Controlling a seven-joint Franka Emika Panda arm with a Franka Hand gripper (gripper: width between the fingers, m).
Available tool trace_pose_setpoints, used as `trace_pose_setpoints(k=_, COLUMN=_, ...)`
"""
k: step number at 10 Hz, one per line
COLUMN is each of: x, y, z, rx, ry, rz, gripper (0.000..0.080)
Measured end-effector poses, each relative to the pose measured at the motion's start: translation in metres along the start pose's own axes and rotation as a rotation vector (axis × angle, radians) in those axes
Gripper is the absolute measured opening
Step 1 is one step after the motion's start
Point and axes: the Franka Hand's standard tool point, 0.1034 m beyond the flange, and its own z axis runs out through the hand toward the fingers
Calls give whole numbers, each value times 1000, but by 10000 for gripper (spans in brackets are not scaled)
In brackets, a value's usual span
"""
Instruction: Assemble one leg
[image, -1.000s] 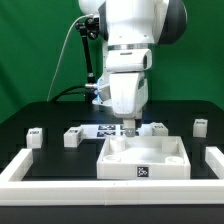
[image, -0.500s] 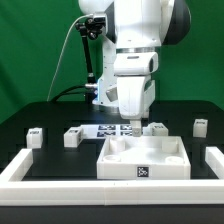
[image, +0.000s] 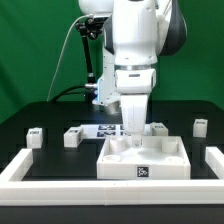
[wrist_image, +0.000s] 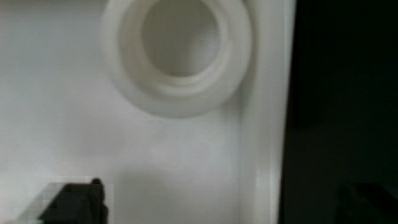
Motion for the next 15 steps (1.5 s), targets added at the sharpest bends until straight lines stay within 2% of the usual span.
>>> trace_pose_setpoints(k=2, x=-4, y=-1, z=11, rx=18, ry=1, rz=12, gripper=650)
trace_pose_setpoints(k=5, x=-14, y=-1, z=14, rx=12, ry=5, rz=38, gripper=650)
trace_pose_setpoints(k=6, x=-14, y=-1, z=14, rx=12, ry=5, rz=38, gripper=530)
trace_pose_setpoints(k=7, x=-14, y=-1, z=14, rx=12, ry=5, rz=39, gripper=530)
trace_pose_setpoints(k=8, x=-14, y=-1, z=14, rx=12, ry=5, rz=39, gripper=350)
trace_pose_setpoints(k=9, x=-14, y=-1, z=14, rx=13, ry=5, rz=39, gripper=214)
trace_pose_setpoints(k=10, x=-14, y=-1, z=14, rx=13, ry=5, rz=39, gripper=214)
trace_pose_setpoints(k=11, x=-14, y=0, z=14, rx=11, ry=5, rz=40, gripper=60)
trace_pose_setpoints(k=15, x=-14, y=0, z=14, rx=10, ry=5, rz=41, gripper=58)
